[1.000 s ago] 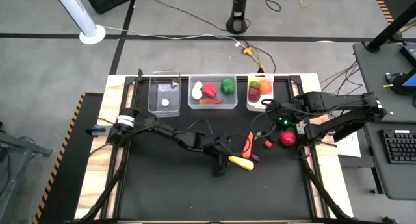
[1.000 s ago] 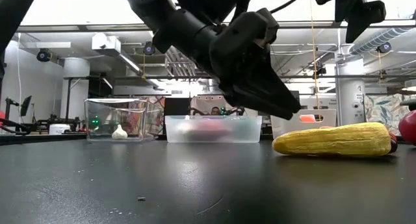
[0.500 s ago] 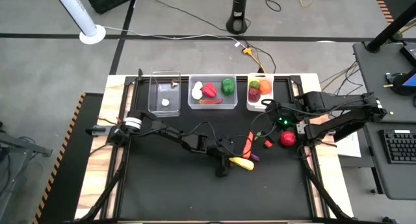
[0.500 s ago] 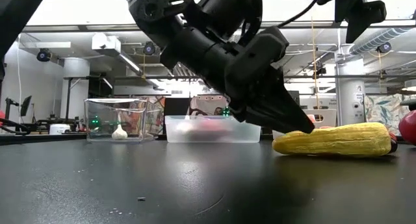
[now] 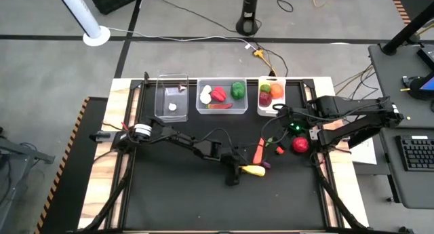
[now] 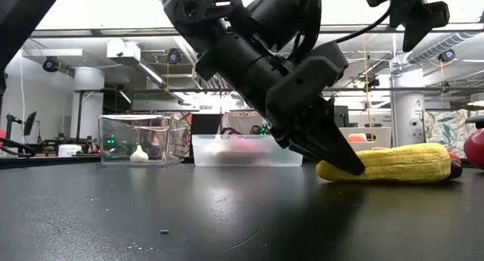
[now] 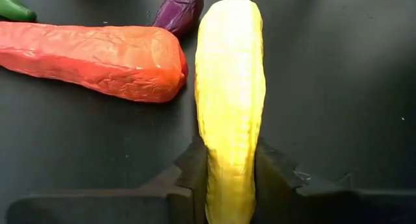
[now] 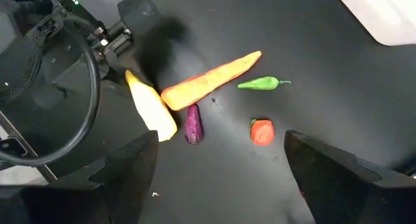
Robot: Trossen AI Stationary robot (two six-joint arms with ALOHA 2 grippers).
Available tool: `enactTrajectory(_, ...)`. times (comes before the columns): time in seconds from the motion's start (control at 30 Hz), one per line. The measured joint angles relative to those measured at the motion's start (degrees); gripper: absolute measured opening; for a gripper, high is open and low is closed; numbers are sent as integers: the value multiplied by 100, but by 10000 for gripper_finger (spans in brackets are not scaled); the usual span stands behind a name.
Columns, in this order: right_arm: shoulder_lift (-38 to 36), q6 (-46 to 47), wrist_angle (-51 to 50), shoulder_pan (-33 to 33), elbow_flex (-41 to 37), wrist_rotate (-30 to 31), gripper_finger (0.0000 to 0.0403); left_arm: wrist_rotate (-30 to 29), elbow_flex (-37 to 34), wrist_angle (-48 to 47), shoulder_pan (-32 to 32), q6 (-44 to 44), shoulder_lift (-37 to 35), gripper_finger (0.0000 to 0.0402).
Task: Sort produce into baskets
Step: Put the yellow corn into the transparent bin
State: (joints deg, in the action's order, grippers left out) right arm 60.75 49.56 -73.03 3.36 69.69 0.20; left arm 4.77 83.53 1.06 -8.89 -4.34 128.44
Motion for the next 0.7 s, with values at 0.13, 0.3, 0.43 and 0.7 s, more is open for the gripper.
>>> enactTrajectory(0.13, 0, 0, 2, 0, -2, 0, 318, 74, 17, -118, 2, 0, -45, 72)
enactTrajectory(0.3, 0, -2, 3, 0, -7, -1, 316, 75, -9, -574, -6, 97, -319, 74)
enactTrajectory(0.43, 0, -13, 12, 0, -7, 94, 319, 40, -9, -1023, 16, 455, -667, 75)
enactTrajectory(0.7, 2, -13, 114, 0, -7, 147, 319, -734, -25, -2281, 352, 1067, -1630, 76)
